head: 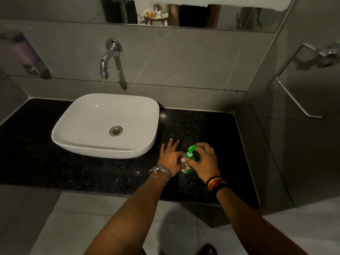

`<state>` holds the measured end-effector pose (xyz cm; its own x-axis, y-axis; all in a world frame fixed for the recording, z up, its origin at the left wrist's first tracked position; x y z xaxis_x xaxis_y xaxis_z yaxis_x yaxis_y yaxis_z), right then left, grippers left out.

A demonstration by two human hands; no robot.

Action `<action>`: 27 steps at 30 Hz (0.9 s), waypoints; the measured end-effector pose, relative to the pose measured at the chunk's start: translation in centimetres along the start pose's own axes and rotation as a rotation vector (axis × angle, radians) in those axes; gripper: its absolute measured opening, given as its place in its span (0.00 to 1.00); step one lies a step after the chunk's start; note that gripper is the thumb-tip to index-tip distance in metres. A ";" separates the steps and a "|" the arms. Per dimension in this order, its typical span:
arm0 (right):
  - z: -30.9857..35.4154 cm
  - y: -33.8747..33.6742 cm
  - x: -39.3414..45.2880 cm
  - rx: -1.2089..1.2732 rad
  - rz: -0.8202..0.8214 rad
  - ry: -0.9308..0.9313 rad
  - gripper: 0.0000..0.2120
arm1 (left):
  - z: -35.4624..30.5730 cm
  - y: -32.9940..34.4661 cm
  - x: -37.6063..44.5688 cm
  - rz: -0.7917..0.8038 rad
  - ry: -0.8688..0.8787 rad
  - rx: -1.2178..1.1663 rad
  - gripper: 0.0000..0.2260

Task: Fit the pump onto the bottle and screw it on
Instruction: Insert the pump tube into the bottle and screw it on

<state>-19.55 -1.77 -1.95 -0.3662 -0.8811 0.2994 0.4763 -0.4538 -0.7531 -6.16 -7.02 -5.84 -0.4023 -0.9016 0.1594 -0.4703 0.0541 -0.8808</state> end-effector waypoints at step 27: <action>-1.3 0.3 0.1 0.193 -0.012 0.080 0.19 | 0.1 0.1 0.0 0.005 0.011 -0.019 0.23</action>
<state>-20.49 -1.80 -2.96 -0.4313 -0.8657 0.2542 0.6132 -0.4879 -0.6212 -6.12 -7.09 -5.97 -0.4134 -0.8964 0.1597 -0.4828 0.0671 -0.8732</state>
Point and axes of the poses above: each hand's wrist, its own x-axis towards the middle knuckle, its own y-axis out of the palm, z = x × y, the point moved 8 cm from there along x, towards the middle knuckle, and after that the axes turned 14 degrees about -z, right-handed, at the moved point
